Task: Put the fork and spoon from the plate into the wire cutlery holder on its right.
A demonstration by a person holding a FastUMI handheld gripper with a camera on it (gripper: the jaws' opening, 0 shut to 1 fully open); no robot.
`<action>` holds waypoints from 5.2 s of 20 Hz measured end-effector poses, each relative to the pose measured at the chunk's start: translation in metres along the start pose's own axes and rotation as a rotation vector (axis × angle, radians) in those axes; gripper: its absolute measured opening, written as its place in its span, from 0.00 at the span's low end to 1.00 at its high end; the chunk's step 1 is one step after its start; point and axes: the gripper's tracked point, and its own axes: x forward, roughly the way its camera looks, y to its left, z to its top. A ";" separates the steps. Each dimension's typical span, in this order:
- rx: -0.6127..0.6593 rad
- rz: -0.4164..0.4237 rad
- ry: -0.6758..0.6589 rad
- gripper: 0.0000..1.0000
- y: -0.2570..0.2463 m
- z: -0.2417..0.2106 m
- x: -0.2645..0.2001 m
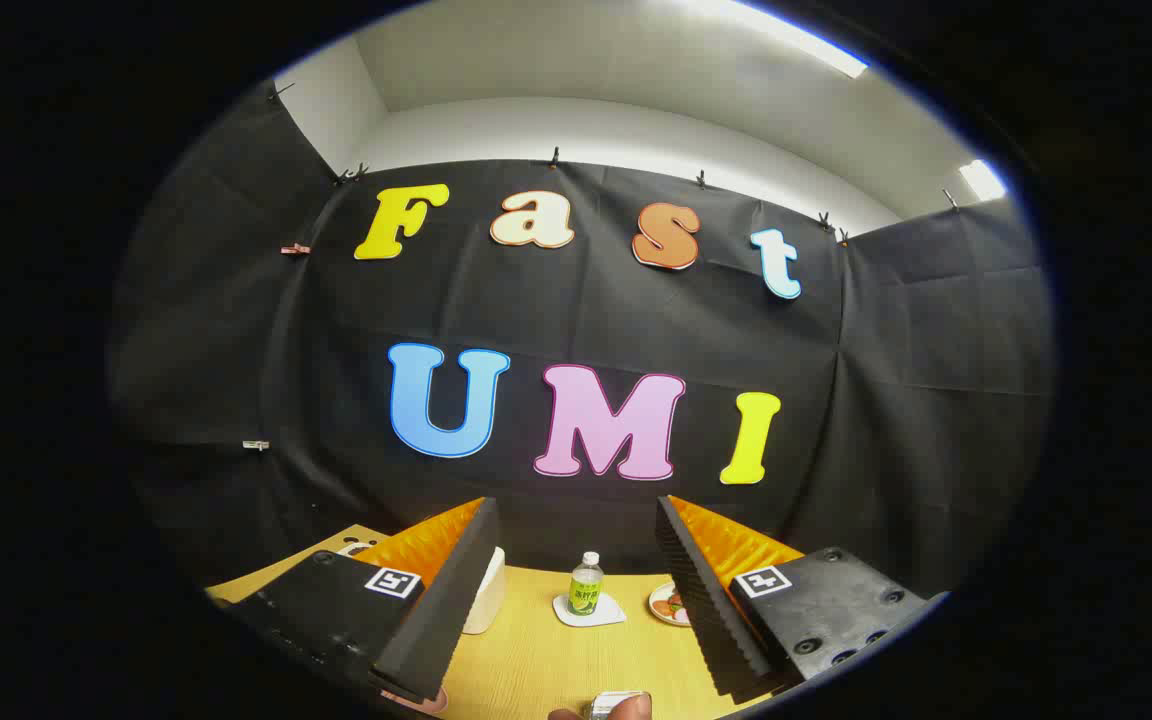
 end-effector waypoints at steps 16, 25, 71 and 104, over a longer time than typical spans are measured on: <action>0.008 0.007 0.022 0.98 0.005 -0.010 0.007; 0.071 0.242 0.399 0.98 0.085 -0.122 -0.010; 0.063 0.600 1.251 0.14 0.158 -0.349 -0.136; -0.144 0.404 1.858 0.18 -0.078 -0.400 -0.106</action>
